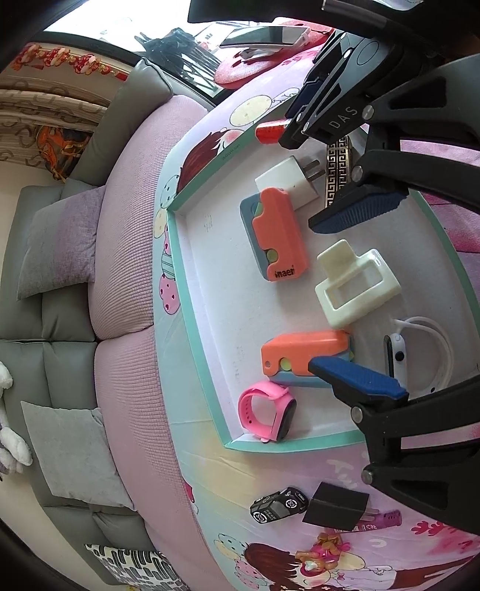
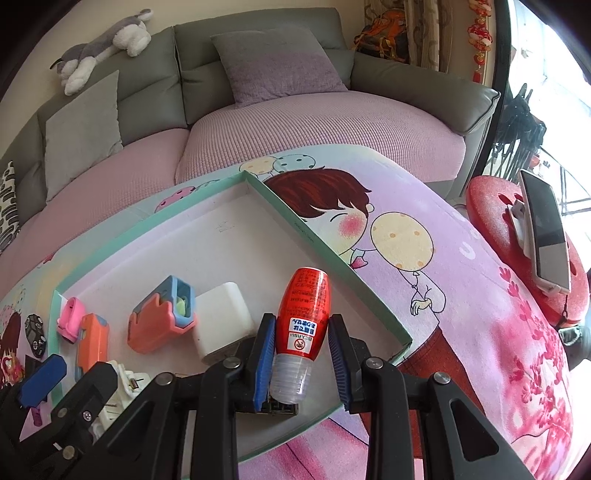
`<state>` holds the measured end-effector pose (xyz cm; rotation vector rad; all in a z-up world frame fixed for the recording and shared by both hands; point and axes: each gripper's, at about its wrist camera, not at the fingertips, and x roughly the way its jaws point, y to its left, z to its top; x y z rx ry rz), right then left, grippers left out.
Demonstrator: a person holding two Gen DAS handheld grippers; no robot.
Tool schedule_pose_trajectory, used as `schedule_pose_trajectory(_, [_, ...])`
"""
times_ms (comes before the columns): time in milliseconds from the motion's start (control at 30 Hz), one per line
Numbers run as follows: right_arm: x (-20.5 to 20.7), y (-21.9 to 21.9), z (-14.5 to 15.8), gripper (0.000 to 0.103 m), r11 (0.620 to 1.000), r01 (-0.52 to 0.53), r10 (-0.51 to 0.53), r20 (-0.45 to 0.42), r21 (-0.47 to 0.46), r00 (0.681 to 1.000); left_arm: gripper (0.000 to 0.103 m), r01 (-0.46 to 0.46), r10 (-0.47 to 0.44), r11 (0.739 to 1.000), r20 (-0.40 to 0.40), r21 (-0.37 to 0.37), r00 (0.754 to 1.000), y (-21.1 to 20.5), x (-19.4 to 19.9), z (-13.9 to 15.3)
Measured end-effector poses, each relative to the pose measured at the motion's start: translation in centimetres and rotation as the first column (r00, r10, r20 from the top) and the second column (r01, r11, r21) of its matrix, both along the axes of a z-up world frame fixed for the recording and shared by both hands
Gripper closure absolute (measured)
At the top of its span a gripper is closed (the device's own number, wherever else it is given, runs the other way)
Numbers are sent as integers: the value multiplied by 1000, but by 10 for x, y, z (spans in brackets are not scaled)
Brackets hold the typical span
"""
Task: Organize rigid objects
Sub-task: 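Lower and release the white holder with left gripper while right releases the red tube, then move both open grippers back from the tray toward the item pile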
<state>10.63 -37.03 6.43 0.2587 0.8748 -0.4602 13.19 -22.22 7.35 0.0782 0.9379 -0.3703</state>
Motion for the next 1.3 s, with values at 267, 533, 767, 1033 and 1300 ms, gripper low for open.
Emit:
schedule_pose_trajectory(267, [-1, 8, 16, 63, 1000, -20, 21, 58, -11, 998, 32, -34, 35, 999, 38, -40, 999, 18, 0, 18])
schedule_pose_trajectory(533, [7, 28, 18, 63, 995, -89, 86, 86, 36, 993, 14, -179, 182, 982, 56, -58, 982, 62, 11, 23])
schedule_pose_trajectory(767, [16, 57, 18, 63, 983, -177, 171, 102, 55, 980, 12, -348, 350, 936, 33, -42, 936, 117, 23, 12])
schedule_pose_trajectory(1033, [25, 80, 14, 63, 968, -243, 238, 91, 56, 967, 11, -488, 487, 871, -39, -55, 873, 159, 28, -4])
schedule_pose_trajectory(1300, [26, 86, 11, 47, 967, -253, 249, 69, 40, 966, 11, -477, 475, 878, -50, -37, 878, 154, 28, -8])
